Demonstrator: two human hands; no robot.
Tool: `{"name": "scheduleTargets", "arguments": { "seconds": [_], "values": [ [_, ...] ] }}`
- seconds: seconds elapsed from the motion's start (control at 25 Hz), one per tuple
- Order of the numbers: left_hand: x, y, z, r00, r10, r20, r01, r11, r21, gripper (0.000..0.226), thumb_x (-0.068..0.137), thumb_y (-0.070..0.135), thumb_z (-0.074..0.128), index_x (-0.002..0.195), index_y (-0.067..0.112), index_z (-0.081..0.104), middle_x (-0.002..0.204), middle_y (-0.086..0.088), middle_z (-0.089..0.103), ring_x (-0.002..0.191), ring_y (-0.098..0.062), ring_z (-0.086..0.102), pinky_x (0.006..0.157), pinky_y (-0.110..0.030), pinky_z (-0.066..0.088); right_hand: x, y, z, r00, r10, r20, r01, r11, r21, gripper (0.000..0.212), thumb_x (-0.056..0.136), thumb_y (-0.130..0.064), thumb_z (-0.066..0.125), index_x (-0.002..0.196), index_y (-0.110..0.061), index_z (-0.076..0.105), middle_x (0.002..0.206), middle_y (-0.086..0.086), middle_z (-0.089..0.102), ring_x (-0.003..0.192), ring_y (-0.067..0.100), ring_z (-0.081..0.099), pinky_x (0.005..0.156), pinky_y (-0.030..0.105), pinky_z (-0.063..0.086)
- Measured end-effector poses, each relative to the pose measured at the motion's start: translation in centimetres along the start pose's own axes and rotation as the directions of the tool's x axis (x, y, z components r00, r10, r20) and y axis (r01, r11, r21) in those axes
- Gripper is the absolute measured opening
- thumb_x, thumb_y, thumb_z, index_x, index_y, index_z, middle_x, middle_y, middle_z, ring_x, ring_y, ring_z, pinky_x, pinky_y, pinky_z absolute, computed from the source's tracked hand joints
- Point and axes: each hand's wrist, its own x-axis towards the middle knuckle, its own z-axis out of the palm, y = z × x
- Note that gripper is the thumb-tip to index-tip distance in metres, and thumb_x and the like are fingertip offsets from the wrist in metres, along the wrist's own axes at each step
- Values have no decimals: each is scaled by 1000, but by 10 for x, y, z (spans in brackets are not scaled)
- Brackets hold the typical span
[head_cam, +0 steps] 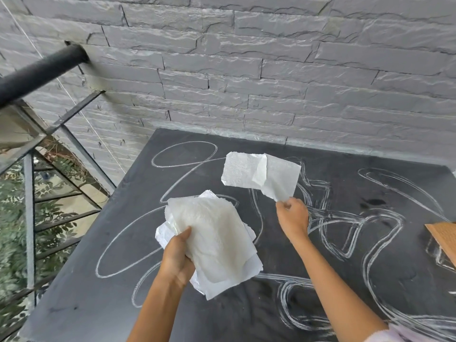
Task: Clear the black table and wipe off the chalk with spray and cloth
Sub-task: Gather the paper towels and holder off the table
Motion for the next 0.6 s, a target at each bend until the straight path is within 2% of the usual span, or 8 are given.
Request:
{"name": "scheduleTargets", "arguments": {
  "seconds": [0.16,0.28,0.36,0.44,0.52,0.6],
  "values": [
    [6,2,24,999,-7,53,6,1000,21,24,95,19,44,102,5,62,91,-9,74,94,-23,65,87,-39,48,-37,-42,1,984,-142,107,129,984,121,15,85,-14,55,83,-1,63,87,0,54,80,15,50,69,24,33],
    [9,1,46,985,12,170,-23,998,60,35,97,30,42,100,4,66,90,-9,75,88,-19,70,78,-31,54,-66,-72,10,928,-313,200,284,945,163,9,82,-12,57,79,-5,61,93,0,58,91,15,54,81,24,40],
    [12,3,55,964,26,265,-39,998,43,49,94,43,43,107,2,66,101,-13,73,96,-20,69,82,-30,55,-80,-84,16,866,-426,261,406,905,128,10,81,-16,55,74,-8,57,94,1,61,95,14,54,88,28,41],
    [16,6,59,955,30,296,-57,995,82,56,88,50,49,109,2,65,105,-16,70,102,-23,66,89,-34,51,-84,-87,19,812,-480,332,489,870,62,17,80,-25,48,73,-11,54,90,0,63,92,16,54,89,29,41],
    [24,7,59,959,66,276,-99,989,107,44,89,37,53,108,-1,65,100,-17,71,97,-24,68,83,-32,54,-74,-85,18,802,-466,374,457,881,120,20,81,-31,44,75,-15,56,91,-6,64,94,14,54,90,24,39],
    [29,9,58,969,104,222,-133,984,116,28,93,15,48,108,-4,63,95,-14,73,89,-23,70,71,-30,57,-45,-76,17,849,-417,324,357,906,229,14,83,-22,51,80,-14,63,92,-6,64,93,14,57,85,24,42]
  ]
}}
